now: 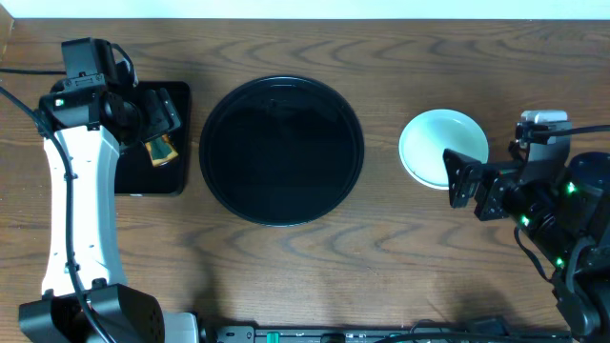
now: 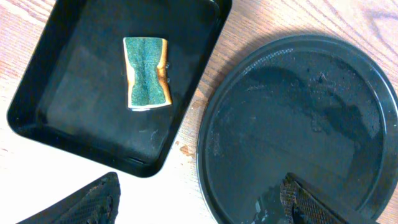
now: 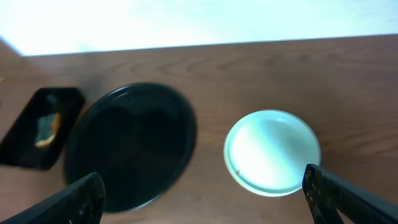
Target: Clean dirty plates on tray and stack at the side
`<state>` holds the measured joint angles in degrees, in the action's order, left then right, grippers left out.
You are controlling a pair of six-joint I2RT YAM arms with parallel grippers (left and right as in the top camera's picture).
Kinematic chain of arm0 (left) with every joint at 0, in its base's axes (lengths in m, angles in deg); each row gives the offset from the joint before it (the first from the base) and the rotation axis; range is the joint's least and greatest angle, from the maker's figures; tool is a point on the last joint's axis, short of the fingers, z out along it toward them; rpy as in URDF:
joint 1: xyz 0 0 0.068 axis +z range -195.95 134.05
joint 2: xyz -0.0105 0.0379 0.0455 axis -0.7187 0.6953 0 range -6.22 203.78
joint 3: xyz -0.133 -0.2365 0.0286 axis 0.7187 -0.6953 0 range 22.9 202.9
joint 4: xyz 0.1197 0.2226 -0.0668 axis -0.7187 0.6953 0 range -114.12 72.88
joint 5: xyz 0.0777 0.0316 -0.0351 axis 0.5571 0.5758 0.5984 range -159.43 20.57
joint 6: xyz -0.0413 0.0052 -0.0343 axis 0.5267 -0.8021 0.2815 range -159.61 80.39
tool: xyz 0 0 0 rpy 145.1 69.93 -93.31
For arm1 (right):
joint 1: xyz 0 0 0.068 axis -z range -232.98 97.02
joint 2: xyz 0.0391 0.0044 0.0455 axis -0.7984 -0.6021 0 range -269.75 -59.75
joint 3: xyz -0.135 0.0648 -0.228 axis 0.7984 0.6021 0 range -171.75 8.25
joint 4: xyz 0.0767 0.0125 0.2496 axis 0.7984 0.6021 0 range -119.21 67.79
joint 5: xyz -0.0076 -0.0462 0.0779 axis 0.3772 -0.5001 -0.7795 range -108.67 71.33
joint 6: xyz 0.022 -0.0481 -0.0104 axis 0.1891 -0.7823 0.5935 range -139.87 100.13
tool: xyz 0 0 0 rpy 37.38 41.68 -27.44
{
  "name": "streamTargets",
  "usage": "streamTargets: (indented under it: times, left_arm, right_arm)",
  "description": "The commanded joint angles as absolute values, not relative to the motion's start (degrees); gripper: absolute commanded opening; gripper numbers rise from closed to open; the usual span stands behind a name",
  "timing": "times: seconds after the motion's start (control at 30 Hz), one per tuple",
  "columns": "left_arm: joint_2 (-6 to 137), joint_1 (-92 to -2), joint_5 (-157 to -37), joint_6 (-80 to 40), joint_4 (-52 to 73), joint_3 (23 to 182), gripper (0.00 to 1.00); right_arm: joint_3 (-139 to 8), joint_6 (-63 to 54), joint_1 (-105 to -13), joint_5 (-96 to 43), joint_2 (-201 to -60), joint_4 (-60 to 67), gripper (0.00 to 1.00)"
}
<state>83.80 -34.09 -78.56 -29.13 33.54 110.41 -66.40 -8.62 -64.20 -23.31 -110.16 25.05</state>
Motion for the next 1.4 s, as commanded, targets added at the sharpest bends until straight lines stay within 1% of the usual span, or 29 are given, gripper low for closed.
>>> streamTargets:
  times: [0.0,0.17,0.37,0.5,0.63,0.87,1.0,1.13,1.37]
  left_arm:
    - [84.13,-33.89,-79.3,-29.26,33.7,110.89,0.83]
    - [84.13,-33.89,-79.3,-29.26,33.7,110.89,0.83]
    - [84.13,-33.89,-79.3,-29.26,33.7,110.89,0.83]
    - [84.13,-33.89,-79.3,-29.26,33.7,110.89,0.83]
    - [84.13,-33.89,-79.3,-29.26,33.7,110.89,0.83]
    - [84.13,-33.89,-79.3,-29.26,33.7,110.89,0.83]
    - [84.13,-33.89,-79.3,-29.26,33.7,110.89,0.83]
    - [84.13,-33.89,-79.3,-29.26,33.68,110.89,0.83]
    - [84.13,-33.89,-79.3,-29.29,33.7,110.89,0.84]
  right_arm:
    - [-62.45,-9.23,-63.22,-17.67,-108.67,21.84,0.99]
    - [-48.83,-9.23,-60.68,-18.17,-101.81,8.42,0.99]
    - [-28.9,-9.25,-58.61,-21.37,-90.03,-8.59,0.99]
    - [-17.51,-9.23,-57.82,-23.68,-82.75,-16.91,0.99]
    - [-8.55,-9.21,-57.88,-23.68,-75.87,-22.51,0.99]
    - [1.27,-9.21,-58.17,-23.68,-67.69,-29.07,0.99]
    - [4.85,-9.21,-58.87,-23.64,-65.64,-30.36,0.99]
    - [7.69,-9.23,-59.87,-23.14,-64.32,-30.42,0.99]
    - [7.93,-10.87,-60.94,-19.09,-59.95,-24.76,0.99]
